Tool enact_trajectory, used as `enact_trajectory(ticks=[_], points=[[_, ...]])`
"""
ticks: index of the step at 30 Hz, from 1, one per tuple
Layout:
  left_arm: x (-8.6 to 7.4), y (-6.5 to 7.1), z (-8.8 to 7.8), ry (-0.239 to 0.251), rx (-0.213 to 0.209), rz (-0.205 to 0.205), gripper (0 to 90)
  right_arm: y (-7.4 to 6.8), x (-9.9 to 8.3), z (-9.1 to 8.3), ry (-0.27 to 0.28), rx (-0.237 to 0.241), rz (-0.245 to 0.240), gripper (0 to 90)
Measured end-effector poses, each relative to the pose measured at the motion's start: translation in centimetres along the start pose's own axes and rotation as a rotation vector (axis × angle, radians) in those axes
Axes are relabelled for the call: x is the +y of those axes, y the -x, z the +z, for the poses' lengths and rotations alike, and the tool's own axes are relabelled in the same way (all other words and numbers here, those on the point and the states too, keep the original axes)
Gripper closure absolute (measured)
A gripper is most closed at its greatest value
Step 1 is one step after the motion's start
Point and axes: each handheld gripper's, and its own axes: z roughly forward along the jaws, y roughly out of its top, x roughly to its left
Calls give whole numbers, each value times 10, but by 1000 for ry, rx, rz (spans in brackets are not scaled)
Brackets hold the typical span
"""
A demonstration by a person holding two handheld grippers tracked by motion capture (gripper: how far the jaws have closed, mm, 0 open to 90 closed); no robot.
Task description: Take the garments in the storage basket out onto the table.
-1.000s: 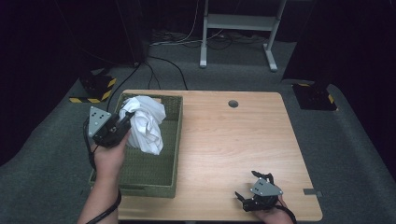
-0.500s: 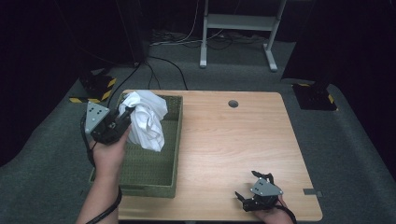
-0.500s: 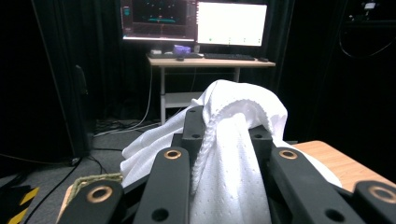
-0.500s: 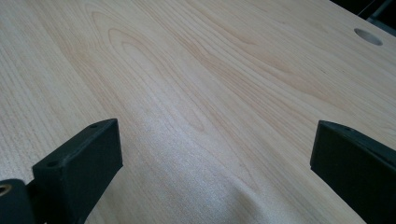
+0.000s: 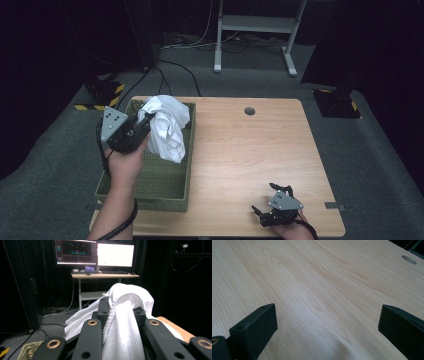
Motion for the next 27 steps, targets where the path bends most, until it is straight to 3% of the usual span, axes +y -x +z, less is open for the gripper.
enact_trajectory(ticks=[27], points=[[3,49,26,4,-101,4,760,1,0,-1,5,6,3,17]])
